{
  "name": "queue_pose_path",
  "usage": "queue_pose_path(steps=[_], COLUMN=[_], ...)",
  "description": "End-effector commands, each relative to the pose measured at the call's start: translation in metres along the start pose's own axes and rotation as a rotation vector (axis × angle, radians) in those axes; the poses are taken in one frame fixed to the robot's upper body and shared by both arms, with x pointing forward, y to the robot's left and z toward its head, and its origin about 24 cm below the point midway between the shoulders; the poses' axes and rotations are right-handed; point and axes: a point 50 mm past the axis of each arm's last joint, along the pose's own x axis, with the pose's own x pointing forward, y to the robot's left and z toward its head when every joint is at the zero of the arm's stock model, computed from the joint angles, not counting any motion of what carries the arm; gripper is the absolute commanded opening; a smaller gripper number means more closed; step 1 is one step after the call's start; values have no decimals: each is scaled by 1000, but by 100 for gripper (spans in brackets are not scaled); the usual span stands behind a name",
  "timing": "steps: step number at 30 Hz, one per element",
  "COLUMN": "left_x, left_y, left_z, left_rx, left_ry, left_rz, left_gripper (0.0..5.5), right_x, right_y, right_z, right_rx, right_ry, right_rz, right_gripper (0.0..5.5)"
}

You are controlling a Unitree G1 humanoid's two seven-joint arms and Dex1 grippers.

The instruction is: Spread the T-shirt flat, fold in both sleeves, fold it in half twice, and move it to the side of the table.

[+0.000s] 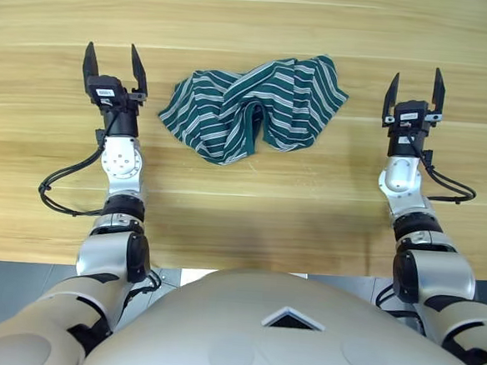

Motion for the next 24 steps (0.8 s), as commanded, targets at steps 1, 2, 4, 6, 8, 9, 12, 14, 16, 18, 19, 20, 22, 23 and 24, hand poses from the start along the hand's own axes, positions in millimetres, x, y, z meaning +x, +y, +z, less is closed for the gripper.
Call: queue_pose_path(steps=[1,2,4,6,8,9,12,14,16,18,19,20,22,23,24], left_x=[3,3,4,1,-14,-31,-65,-79,-91,-94,-92,-90,-86,-84,-82], left_y=[0,0,2,2,-3,-6,-3,-3,-10,-17,-19,-20,-21,-22,-25], left_z=[1,2,5,17,40,53,75,84,89,86,82,77,72,70,68], left_rx=[4,6,7,33,126,213,430,532,609,669,713,759,807,822,845], left_ry=[-6,-11,-29,-100,-208,-241,-207,-161,-133,-105,-88,-75,-58,-57,-59], left_rz=[9,6,-12,-124,-425,-630,-982,-1138,-1276,-1364,-1392,-1411,-1426,-1426,-1421], left_gripper=[354,354,354,354,354,354,354,354,354,354,354,354,354,354,354], right_x=[-4,-3,-4,-5,-9,-14,-31,-43,-51,-52,-51,-50,-49,-49,-49], right_y=[-1,0,-1,-1,-8,-12,-20,-24,-24,-23,-21,-20,-17,-15,-13], right_z=[-2,-2,-1,4,13,19,34,40,40,40,40,41,40,40,40], right_rx=[-10,-13,-49,-89,-176,-243,-383,-445,-498,-532,-538,-540,-540,-541,-538], right_ry=[0,1,-10,-60,-147,-202,-296,-303,-284,-266,-261,-256,-247,-245,-246], right_rz=[4,7,16,60,172,273,530,675,791,842,851,852,851,852,855], right_gripper=[316,316,316,316,316,316,316,316,316,316,316,316,316,316,316])
